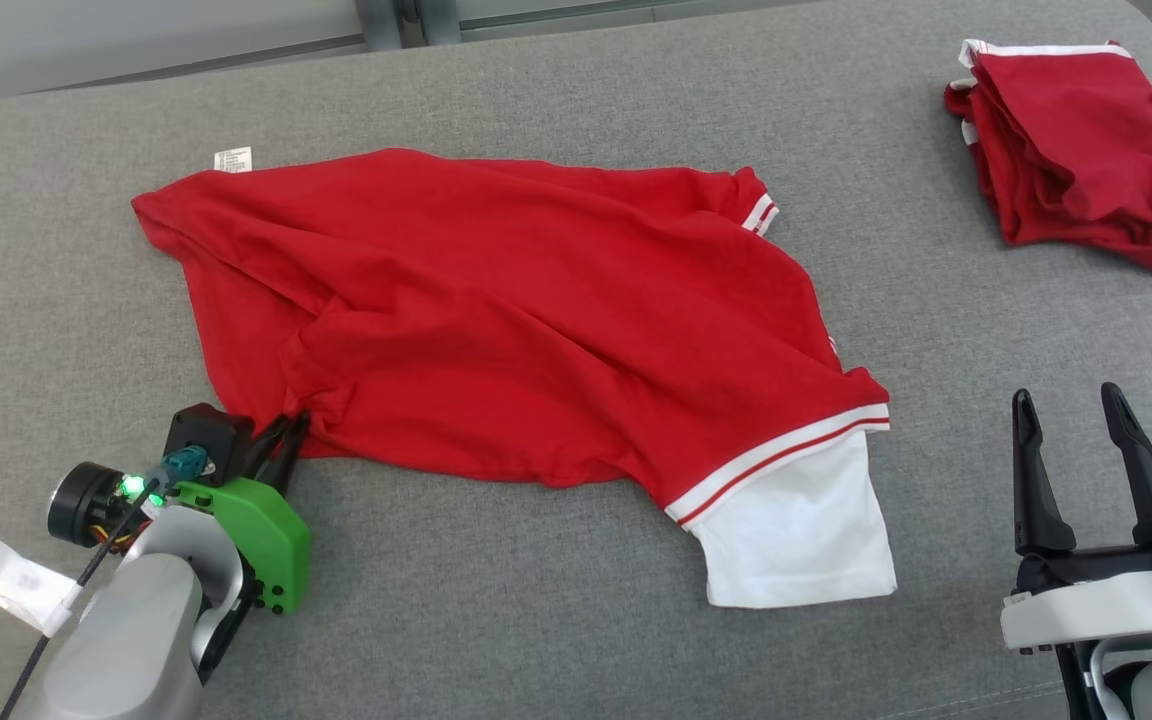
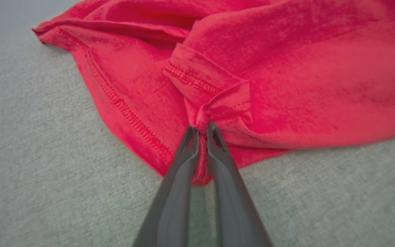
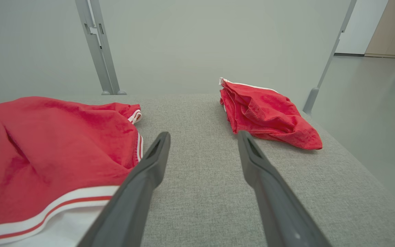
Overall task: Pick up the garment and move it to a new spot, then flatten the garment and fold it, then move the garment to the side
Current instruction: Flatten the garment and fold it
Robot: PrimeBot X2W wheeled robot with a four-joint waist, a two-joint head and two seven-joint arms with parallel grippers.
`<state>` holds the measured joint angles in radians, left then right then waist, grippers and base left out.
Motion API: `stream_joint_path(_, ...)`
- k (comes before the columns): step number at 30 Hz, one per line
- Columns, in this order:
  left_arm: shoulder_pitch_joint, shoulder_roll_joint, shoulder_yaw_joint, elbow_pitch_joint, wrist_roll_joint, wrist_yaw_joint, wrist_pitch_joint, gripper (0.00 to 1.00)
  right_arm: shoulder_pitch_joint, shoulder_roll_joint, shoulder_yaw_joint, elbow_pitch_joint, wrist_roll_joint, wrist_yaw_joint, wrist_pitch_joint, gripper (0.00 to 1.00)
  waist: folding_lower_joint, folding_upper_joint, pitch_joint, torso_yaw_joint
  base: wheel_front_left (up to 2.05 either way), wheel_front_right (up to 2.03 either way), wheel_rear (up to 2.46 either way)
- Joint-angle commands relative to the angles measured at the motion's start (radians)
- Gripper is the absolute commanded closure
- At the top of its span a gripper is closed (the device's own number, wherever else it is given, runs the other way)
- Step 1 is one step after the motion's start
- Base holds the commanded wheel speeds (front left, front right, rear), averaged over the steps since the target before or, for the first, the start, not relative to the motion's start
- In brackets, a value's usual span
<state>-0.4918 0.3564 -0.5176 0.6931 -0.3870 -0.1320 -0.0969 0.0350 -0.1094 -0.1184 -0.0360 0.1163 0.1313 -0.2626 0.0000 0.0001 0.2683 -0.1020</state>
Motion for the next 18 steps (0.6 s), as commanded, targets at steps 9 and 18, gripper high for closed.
stream_joint_path(9, 0.045, 0.055, -0.028, -0.070, -0.104, 0.003, 0.024, 1.00, 0.024, 0.000, -0.018, 0.006, 0.007, -0.001, -0.003, 0.00, 0.0000, -0.0001, -0.033, 0.015, 0.00, 0.00, 0.00)
stream_joint_path(18, 0.215, 0.063, 0.011, -0.282, -0.199, 0.013, -0.057, 0.84, 0.062, 0.000, -0.038, 0.006, 0.012, -0.001, -0.003, 0.00, 0.0000, -0.0001, -0.084, 0.038, 0.00, 0.00, 0.00)
